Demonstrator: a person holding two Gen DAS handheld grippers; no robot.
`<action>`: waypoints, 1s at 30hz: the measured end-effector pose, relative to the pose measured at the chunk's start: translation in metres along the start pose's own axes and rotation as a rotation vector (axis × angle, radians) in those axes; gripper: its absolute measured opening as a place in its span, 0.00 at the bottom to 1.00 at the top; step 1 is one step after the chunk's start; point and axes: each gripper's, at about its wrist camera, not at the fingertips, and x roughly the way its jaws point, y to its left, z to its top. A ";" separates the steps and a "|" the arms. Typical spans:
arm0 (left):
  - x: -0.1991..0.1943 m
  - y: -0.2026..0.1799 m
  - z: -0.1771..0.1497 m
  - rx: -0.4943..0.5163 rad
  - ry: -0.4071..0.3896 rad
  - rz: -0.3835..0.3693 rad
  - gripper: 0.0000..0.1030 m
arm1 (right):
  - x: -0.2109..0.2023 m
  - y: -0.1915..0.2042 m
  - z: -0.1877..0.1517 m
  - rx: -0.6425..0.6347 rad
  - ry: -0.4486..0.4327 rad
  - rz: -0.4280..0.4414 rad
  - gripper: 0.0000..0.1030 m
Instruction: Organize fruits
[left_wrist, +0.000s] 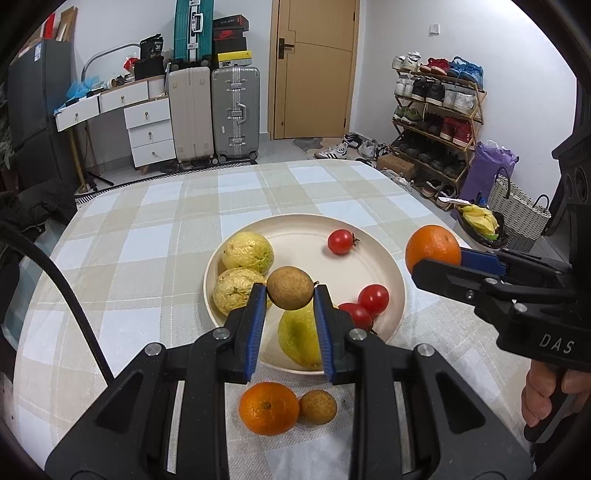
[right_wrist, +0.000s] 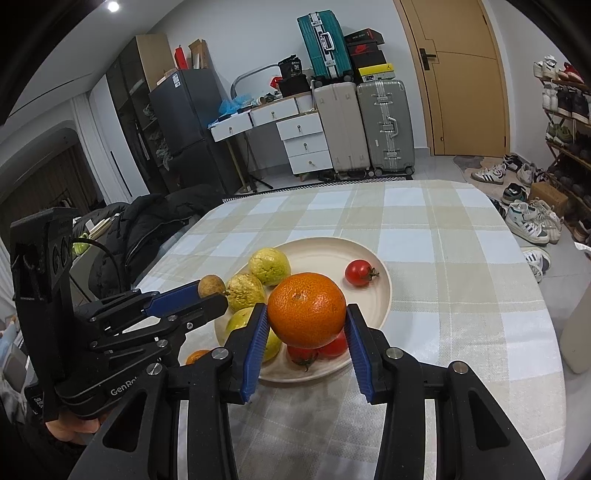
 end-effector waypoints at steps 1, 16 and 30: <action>0.002 -0.001 0.000 0.001 0.002 0.001 0.23 | 0.001 -0.001 0.000 0.003 0.002 -0.001 0.41; 0.031 -0.001 0.006 0.004 0.031 0.018 0.23 | 0.020 -0.012 0.005 0.060 0.036 -0.010 0.41; 0.058 -0.002 0.011 0.008 0.060 0.022 0.23 | 0.047 -0.023 0.005 0.109 0.093 -0.015 0.41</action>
